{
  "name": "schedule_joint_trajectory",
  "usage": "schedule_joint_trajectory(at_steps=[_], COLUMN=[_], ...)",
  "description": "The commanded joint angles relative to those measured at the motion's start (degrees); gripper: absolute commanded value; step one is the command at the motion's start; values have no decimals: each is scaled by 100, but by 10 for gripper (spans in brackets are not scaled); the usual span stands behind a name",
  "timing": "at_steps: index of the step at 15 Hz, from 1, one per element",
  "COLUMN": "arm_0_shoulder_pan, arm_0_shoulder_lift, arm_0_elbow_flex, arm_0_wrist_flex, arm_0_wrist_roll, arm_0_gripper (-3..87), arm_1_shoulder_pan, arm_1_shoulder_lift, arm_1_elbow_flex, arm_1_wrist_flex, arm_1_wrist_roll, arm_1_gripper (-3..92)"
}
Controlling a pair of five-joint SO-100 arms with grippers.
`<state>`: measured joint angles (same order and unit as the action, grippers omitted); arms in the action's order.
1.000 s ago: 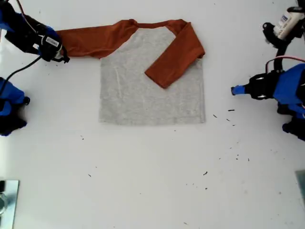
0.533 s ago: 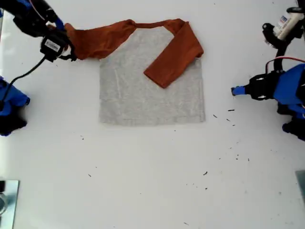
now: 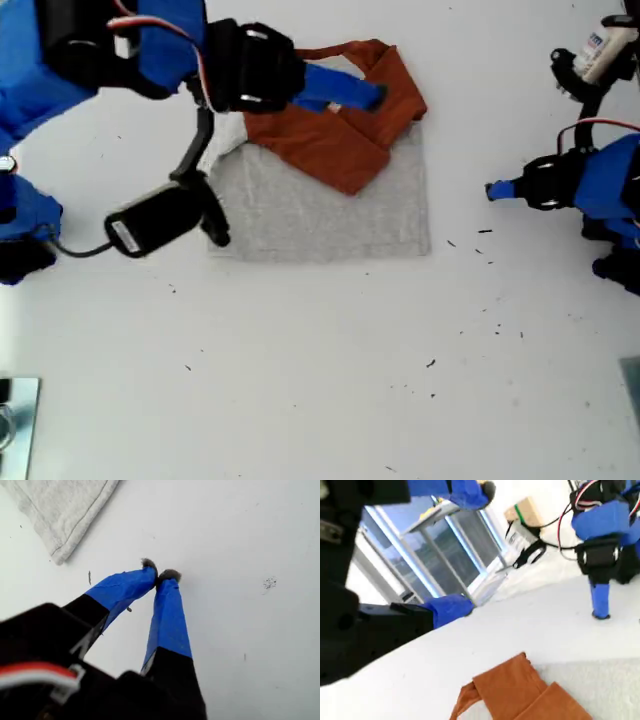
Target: Fold t shirt
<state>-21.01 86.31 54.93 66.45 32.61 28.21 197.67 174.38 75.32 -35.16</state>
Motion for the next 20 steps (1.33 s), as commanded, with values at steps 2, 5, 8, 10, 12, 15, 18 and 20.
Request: schedule_joint_trajectory(at_steps=[2,5,8,10,12,15,18,20], arm_0_shoulder_pan=[-650,-1380,-1529,-1134,-826,-475,439,598], arm_0_shoulder_lift=[1890,4263,6899,8227,8481,7523,4852,4131], arm_0_elbow_flex=[2268,6812,10916,12261,12498,11057,6627,5177], arm_0_wrist_flex=[299,-475,-1600,-1846,-1960,-1336,650,1222], arm_0_wrist_roll=[-193,-765,-1626,-2180,-2452,-2672,-2848,-2716], arm_0_gripper=[119,97,-1,-2,-2,-2,155,223], arm_1_shoulder_pan=[0,9,18,26,35,-272,-70,-369], arm_1_shoulder_lift=[132,132,132,132,132,-193,-3384,-5432], arm_1_elbow_flex=[334,334,334,343,334,-202,-3894,-6021], arm_1_wrist_flex=[26,26,35,35,53,-53,905,1397], arm_1_wrist_roll=[114,114,141,167,202,686,483,448], arm_1_gripper=[33,33,33,33,33,32,42,246])
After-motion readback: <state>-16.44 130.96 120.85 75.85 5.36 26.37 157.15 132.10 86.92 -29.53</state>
